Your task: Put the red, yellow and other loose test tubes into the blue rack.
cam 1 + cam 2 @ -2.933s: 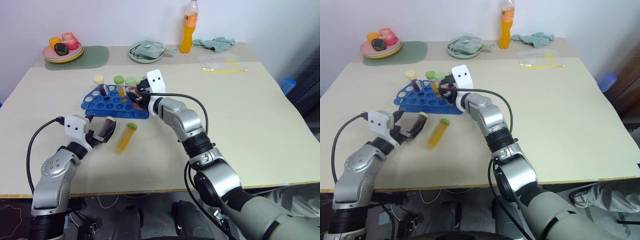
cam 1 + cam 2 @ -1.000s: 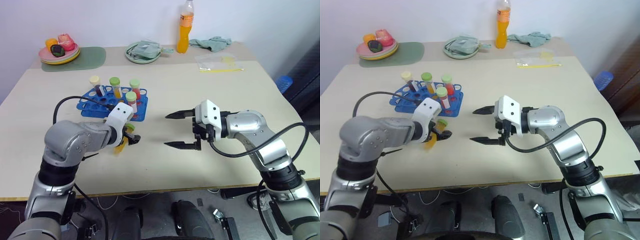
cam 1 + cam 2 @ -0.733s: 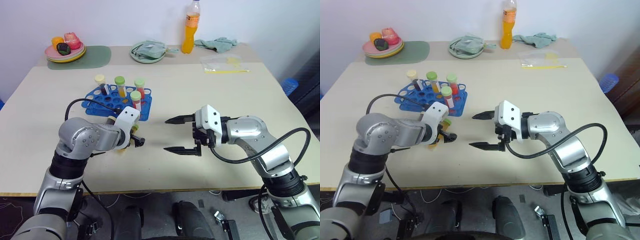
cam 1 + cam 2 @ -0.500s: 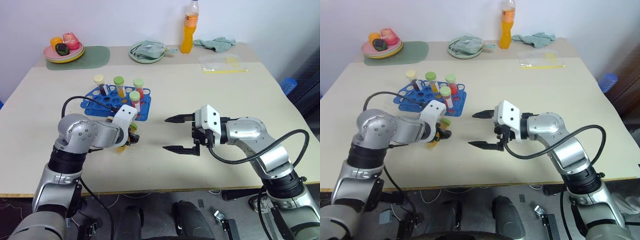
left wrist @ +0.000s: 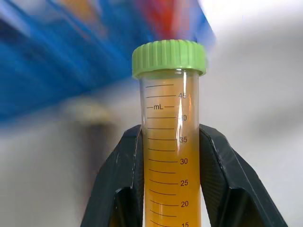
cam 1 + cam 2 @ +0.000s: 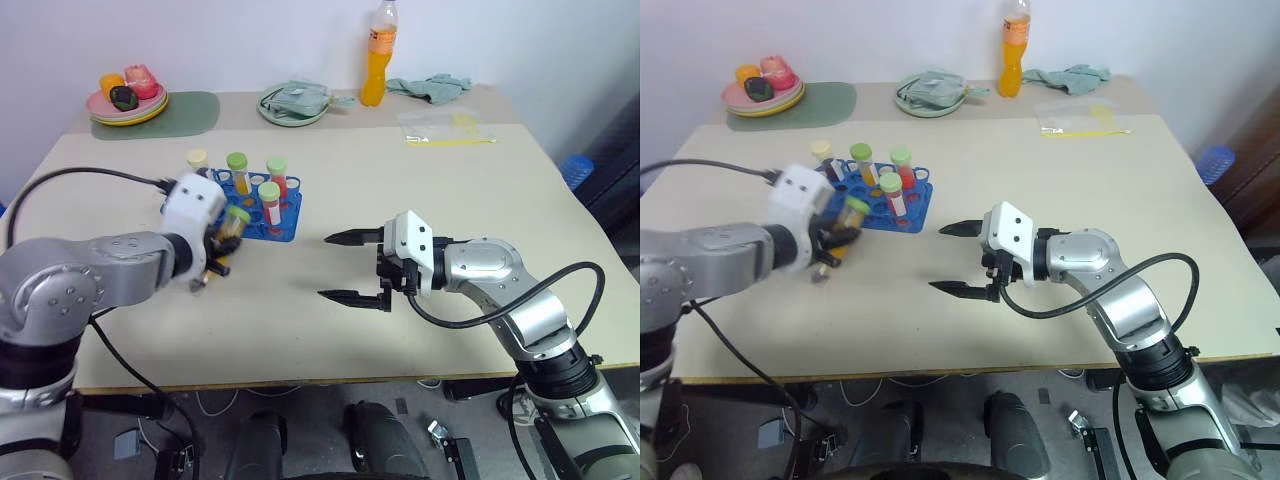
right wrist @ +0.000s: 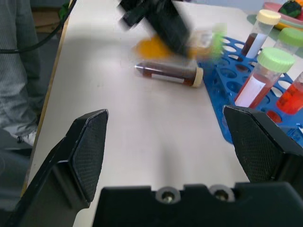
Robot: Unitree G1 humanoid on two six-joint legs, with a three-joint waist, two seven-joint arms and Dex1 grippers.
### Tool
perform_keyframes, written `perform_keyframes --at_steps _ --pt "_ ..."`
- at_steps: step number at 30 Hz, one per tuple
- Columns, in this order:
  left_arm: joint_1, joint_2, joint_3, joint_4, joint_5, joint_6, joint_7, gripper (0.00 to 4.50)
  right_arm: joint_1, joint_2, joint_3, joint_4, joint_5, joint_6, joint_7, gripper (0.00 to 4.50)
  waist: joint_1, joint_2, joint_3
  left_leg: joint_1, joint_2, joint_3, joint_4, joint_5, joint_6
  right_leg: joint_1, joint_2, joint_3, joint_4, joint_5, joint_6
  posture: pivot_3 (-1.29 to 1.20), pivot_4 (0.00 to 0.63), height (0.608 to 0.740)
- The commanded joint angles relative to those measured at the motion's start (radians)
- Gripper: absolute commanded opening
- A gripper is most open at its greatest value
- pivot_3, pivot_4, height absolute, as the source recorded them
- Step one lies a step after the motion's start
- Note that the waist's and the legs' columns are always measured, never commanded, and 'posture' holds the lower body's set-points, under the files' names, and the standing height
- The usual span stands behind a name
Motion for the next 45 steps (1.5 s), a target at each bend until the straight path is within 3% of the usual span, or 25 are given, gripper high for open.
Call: perform_keyframes --at_steps 1,5,8,14,21,38,45 --pt "0.018 -0.104 0.009 0.026 0.236 -0.326 -0.065 1.29 -0.025 0.048 -0.001 0.016 0.002 -0.011 -0.038 4.32 0.014 0.0 0.0 0.0 0.0 0.0 0.001 0.0 0.0 0.0 0.0 0.0 -0.001 0.0 0.0 0.0 0.15 0.74" --pt "0.014 -0.279 -0.1 0.208 0.546 -0.723 -0.102 1.29 -0.031 0.097 0.004 0.066 -0.025 -0.032 -0.076 4.32 0.028 -0.001 -0.001 -0.002 -0.001 0.0 0.002 0.0 0.0 0.002 0.0 0.0 -0.005 0.0 0.0 0.0 0.15 0.74" --pt "-0.011 -0.421 -0.144 0.414 0.698 -1.001 -0.125 1.29 -0.031 0.118 0.008 0.081 -0.035 -0.038 -0.097 4.32 0.028 -0.001 -0.001 -0.003 -0.001 0.0 0.002 0.0 0.0 0.002 -0.001 0.0 -0.007 0.002 0.003 0.0 0.15 0.74" --pt "-0.096 -0.573 -0.134 0.743 0.796 -1.311 -0.22 1.29 -0.025 0.129 -0.005 0.068 -0.033 -0.026 -0.131 4.32 0.023 -0.001 -0.001 -0.004 -0.001 0.0 0.002 0.0 0.001 0.001 0.0 -0.001 -0.007 0.003 0.005 0.0 0.15 0.74" --pt "-0.131 -0.607 -0.109 0.92 0.848 -1.434 -0.275 1.29 -0.01 0.113 -0.029 0.04 -0.024 -0.008 -0.165 4.32 0.022 -0.001 -0.001 -0.004 -0.001 0.0 0.002 0.0 0.001 0.001 0.0 -0.001 -0.006 0.004 0.006 0.0 0.15 0.74" --pt "-0.206 -0.663 -0.06 1.162 0.893 -1.541 -0.304 1.29 -0.019 0.103 -0.034 0.054 -0.029 -0.015 -0.171 4.32 0.022 -0.001 -0.001 -0.003 -0.001 0.0 0.002 0.0 0.002 0.001 0.0 -0.001 -0.004 0.004 0.006 0.0 0.15 0.74" --pt "-0.171 -0.66 -0.049 1.132 0.896 -1.561 -0.305 1.29 -0.008 0.097 -0.038 0.041 -0.031 -0.009 -0.179 4.32 0.021 -0.001 -0.001 -0.002 -0.001 0.0 0.002 0.0 0.002 0.001 0.0 -0.001 -0.001 0.004 0.006 0.0 0.15 0.74"
